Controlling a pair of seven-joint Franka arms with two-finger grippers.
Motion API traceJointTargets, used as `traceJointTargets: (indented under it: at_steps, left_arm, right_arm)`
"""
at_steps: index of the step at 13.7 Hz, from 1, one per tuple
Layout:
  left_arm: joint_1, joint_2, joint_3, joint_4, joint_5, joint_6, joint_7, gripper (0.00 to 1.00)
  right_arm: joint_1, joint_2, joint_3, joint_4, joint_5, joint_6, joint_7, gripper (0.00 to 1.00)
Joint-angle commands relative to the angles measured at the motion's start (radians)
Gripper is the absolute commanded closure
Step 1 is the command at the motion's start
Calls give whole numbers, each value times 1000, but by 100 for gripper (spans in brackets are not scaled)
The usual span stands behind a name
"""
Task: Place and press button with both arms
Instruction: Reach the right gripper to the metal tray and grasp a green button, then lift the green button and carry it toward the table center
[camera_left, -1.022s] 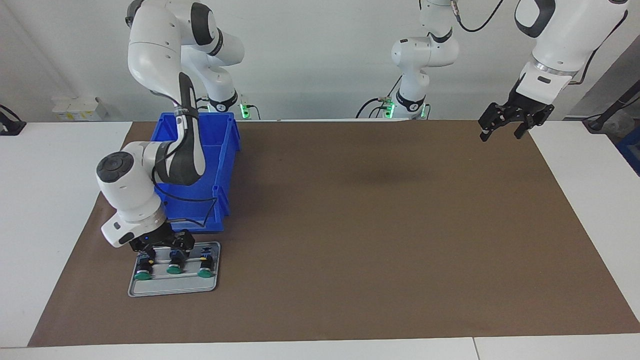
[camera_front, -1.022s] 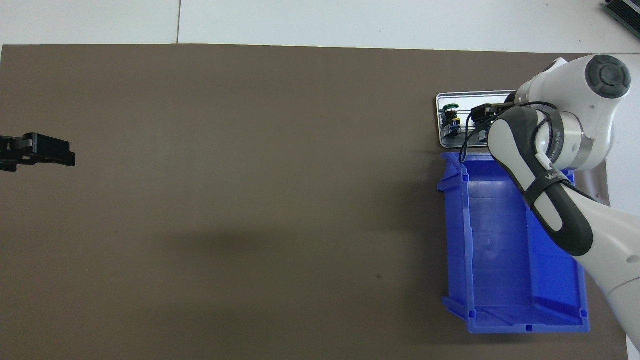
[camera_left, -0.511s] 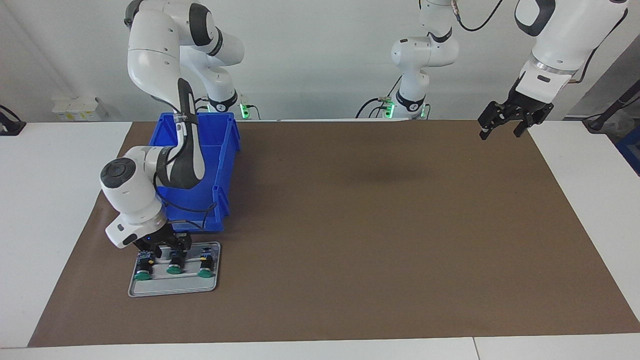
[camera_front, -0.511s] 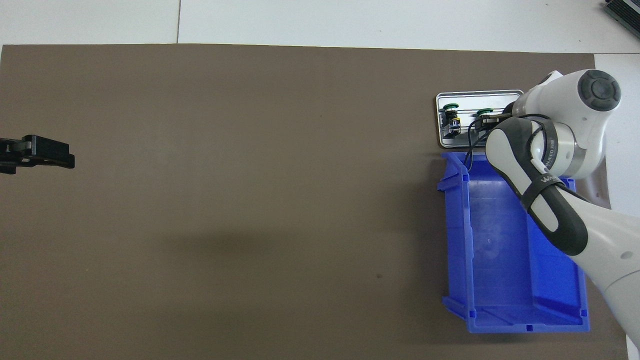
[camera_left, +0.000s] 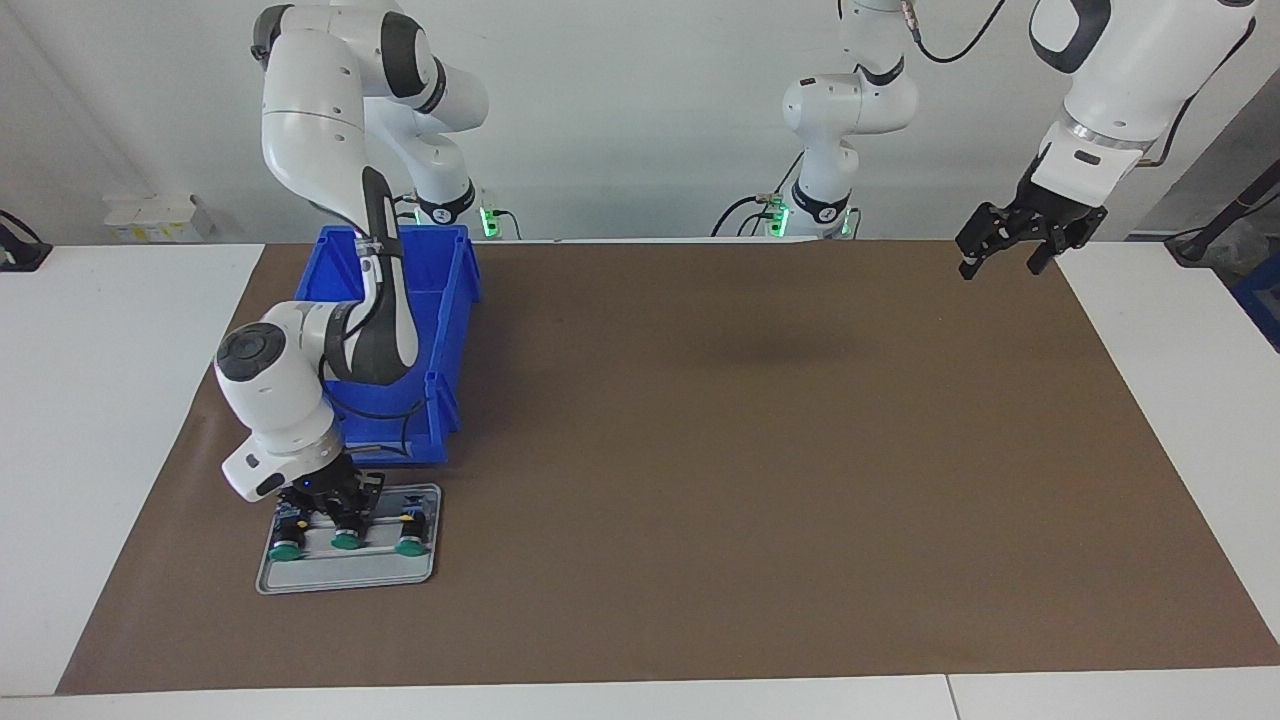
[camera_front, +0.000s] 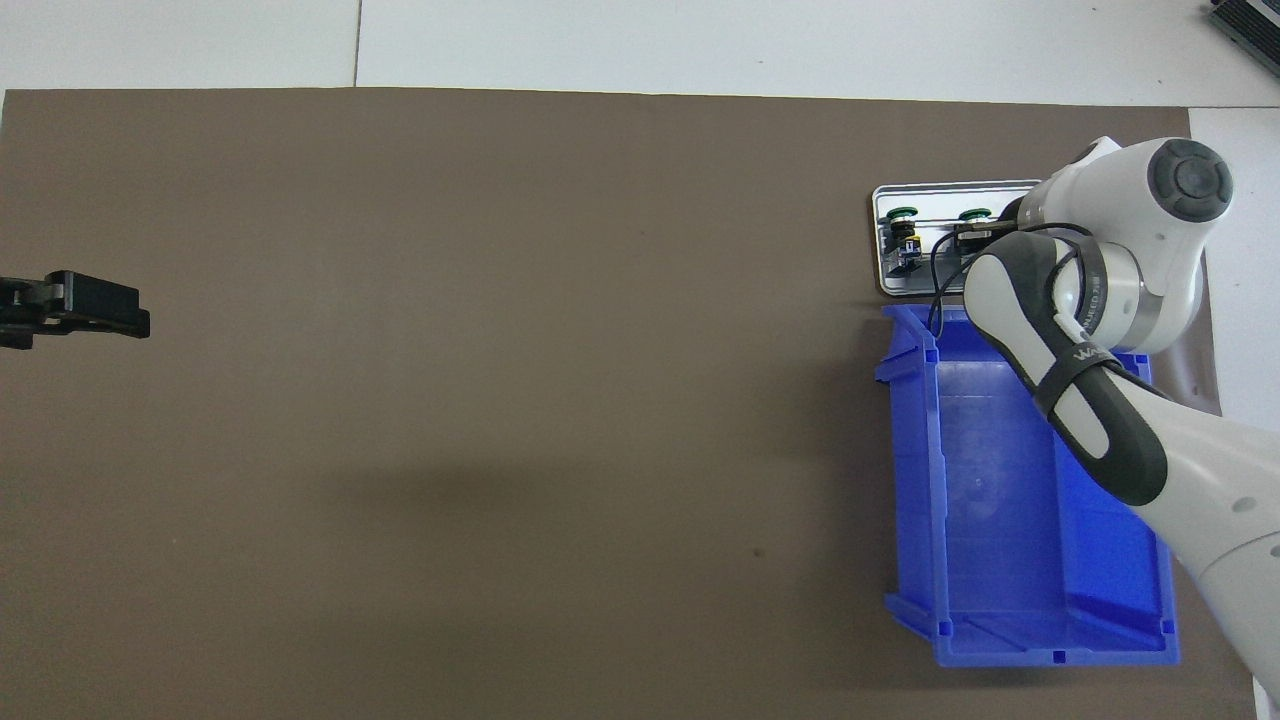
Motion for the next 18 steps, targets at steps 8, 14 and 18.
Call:
traceJointTargets:
  at_steps: [8, 14, 18]
  left_arm:
    - [5, -28, 0, -26, 2, -5, -5, 1]
    - [5, -28, 0, -26, 2, -5, -5, 1]
    - [5, -28, 0, -26, 2, -6, -5, 1]
  right_arm:
    - [46, -88, 19, 318, 24, -372, 960, 100]
    - [311, -115, 16, 312, -25, -449, 1599, 100]
    - [480, -74, 16, 318, -70, -452, 1966, 100]
